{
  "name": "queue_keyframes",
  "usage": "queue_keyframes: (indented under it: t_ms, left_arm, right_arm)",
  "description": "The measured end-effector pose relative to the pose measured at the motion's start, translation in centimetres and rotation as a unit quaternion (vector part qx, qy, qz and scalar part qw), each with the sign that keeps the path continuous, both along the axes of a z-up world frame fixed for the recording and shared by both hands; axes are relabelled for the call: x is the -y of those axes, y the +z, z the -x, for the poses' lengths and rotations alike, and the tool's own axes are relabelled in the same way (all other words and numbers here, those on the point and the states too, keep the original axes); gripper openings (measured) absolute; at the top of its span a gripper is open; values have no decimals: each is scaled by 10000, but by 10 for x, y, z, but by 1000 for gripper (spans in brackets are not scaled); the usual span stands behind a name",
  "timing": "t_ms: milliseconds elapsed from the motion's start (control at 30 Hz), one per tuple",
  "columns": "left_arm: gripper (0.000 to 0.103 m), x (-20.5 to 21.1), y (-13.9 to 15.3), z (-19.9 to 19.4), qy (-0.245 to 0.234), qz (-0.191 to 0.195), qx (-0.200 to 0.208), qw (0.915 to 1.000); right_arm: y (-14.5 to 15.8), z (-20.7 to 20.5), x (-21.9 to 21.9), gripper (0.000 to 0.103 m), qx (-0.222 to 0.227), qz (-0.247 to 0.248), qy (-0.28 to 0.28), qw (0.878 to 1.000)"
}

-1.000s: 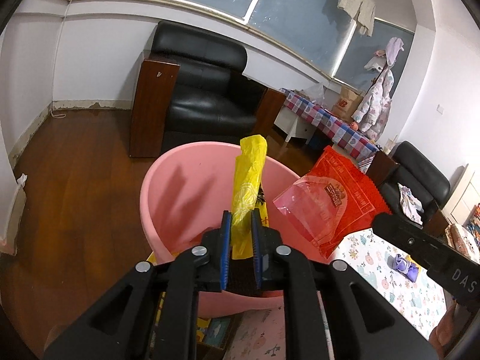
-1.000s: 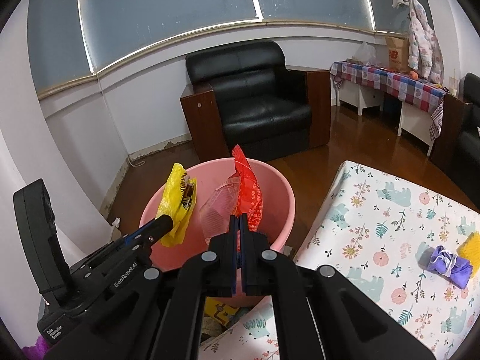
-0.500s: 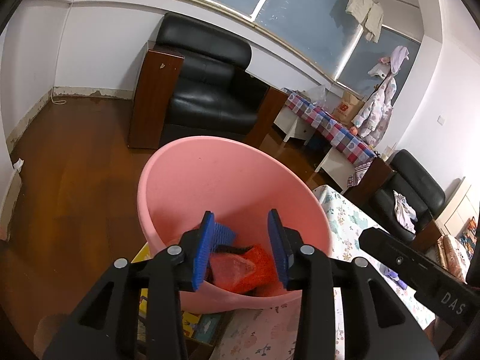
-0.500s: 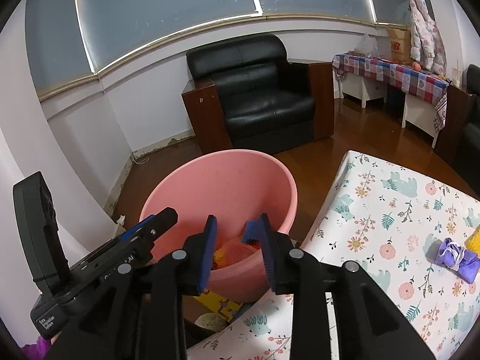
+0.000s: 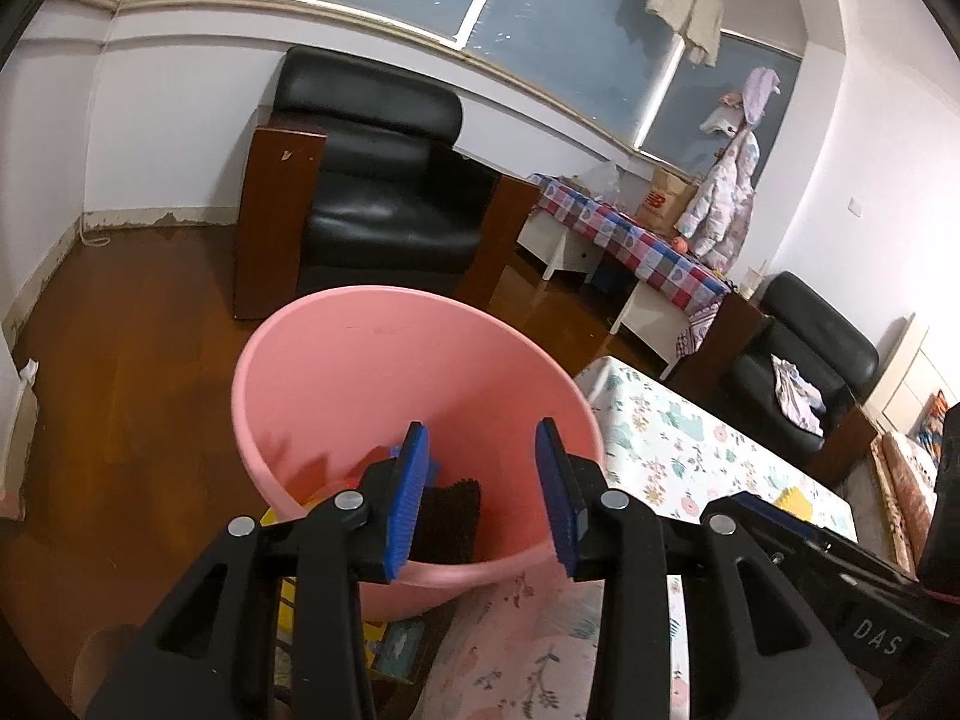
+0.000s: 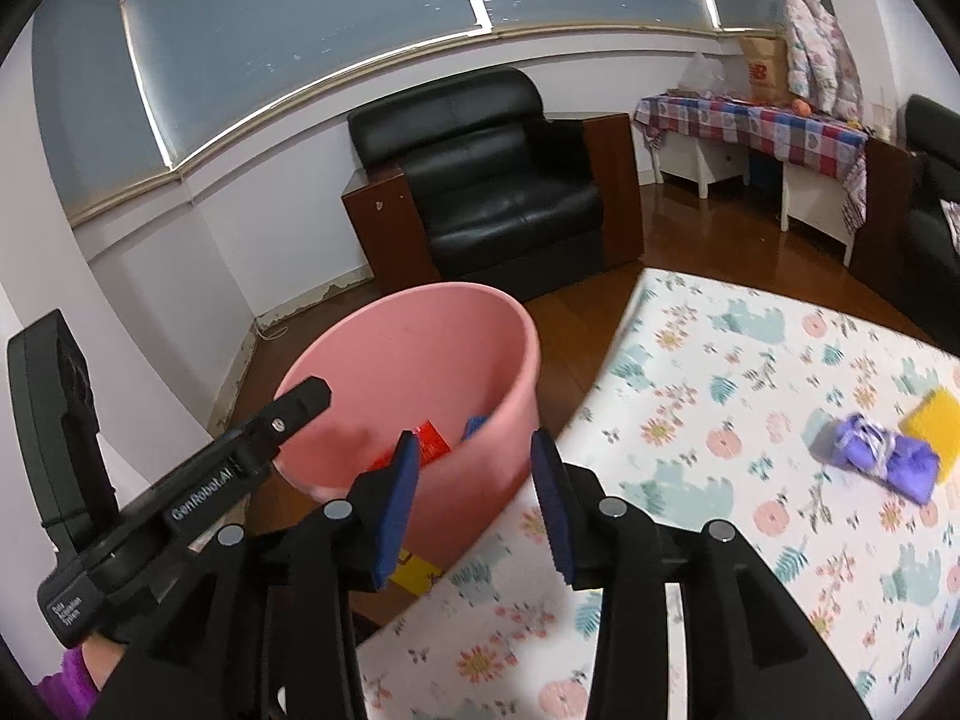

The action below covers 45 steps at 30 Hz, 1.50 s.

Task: Collect trash
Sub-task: 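Withdraw both tools back over the table toward the purple bundle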

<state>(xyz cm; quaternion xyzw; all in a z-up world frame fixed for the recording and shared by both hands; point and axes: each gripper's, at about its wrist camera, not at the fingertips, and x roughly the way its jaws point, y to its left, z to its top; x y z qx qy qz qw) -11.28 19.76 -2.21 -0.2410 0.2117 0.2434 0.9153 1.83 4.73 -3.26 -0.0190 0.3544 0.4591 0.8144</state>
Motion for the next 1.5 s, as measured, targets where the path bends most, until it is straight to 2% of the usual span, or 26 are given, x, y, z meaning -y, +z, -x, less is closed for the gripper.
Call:
queue_keyframes:
  t_ms: [433,667,867,1000,1133,1267,1500]
  left_arm:
    - [37,61,1,-19,-657,-142,-304,9973]
    - [37,90,-3,-32,-955,-274,-482,9939]
    - [37,105,-7,-41,-1154,-385,-597,9908]
    - [37,113,-11,-49,-1293,-429,-687,9883]
    - [37,120,-15,-57,-1462,-485,-773,9850]
    - [37,124,-12,-67,-1561,-523,-809,9830]
    - [37,130,9,-88,-1630,-503,-679,9830]
  right_arm:
    - [-18,-19,85,40,-346,-28,-617,9975]
    - [-35,-41,141,40,-606,-62,-1117,9919]
    - [-37,-79,193,40,-752,-190,-1821,9802]
    - [-33,-113,220,42,-824,-268,-2371,9676]
    - [-42,-146,225,44,-1082,-278,-2662,9574]
    - [-52,-169,218,44,-1065,-133,-2859,9522]
    - [-69,-202,204,44,-1137,247,-3175,9411]
